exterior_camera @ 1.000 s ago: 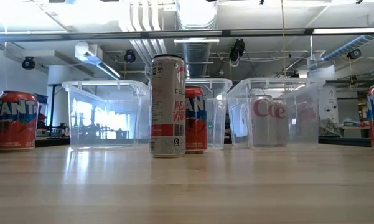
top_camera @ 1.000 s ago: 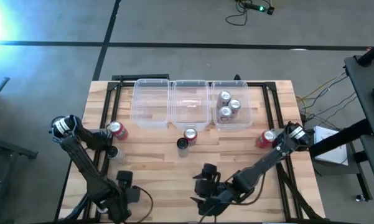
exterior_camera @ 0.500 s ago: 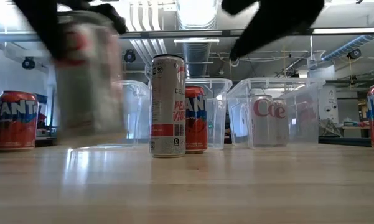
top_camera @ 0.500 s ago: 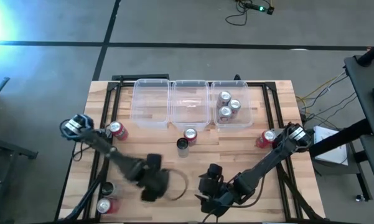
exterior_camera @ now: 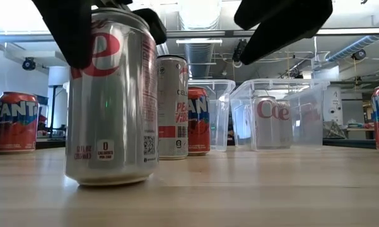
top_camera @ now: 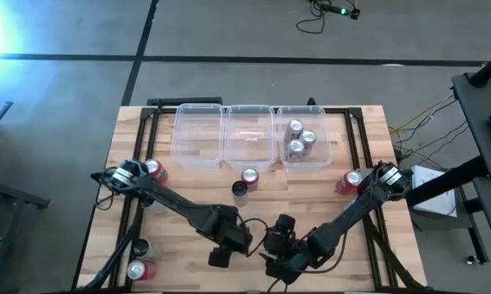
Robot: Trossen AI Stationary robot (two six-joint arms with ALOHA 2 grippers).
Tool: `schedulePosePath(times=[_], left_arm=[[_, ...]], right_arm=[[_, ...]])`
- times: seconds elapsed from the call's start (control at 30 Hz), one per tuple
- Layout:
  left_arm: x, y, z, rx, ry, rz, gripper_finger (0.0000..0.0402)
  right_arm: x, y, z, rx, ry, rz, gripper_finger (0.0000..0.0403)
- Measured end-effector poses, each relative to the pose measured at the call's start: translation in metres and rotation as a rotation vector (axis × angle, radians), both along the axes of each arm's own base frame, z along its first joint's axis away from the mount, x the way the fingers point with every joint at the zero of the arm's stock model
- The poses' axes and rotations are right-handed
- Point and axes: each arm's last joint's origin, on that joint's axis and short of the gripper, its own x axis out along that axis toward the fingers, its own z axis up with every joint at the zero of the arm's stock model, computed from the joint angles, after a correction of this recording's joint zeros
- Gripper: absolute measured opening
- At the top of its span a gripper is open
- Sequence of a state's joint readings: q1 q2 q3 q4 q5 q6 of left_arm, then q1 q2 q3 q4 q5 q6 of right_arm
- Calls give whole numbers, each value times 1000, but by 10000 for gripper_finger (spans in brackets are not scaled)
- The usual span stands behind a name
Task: Sort soda cans
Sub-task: Put the red silver soda can into the right transparent bin
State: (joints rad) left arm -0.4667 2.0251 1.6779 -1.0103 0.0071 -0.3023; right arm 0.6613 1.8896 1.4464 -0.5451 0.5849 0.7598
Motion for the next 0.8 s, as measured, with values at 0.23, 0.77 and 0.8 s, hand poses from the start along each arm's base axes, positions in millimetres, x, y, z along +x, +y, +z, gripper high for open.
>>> schedulePosePath(times=[0.23, 0.77, 0.8], left_arm=[[5, -3, 4, -1, -35, -66, 330], [-20, -2, 50, 7, -161, -37, 366], [-27, -4, 54, 6, -170, -36, 364]], right_arm=[[-2, 3, 0, 0, 2, 21, 364], [8, 2, 12, 46, 32, 117, 364], [11, 1, 16, 73, 39, 134, 364]])
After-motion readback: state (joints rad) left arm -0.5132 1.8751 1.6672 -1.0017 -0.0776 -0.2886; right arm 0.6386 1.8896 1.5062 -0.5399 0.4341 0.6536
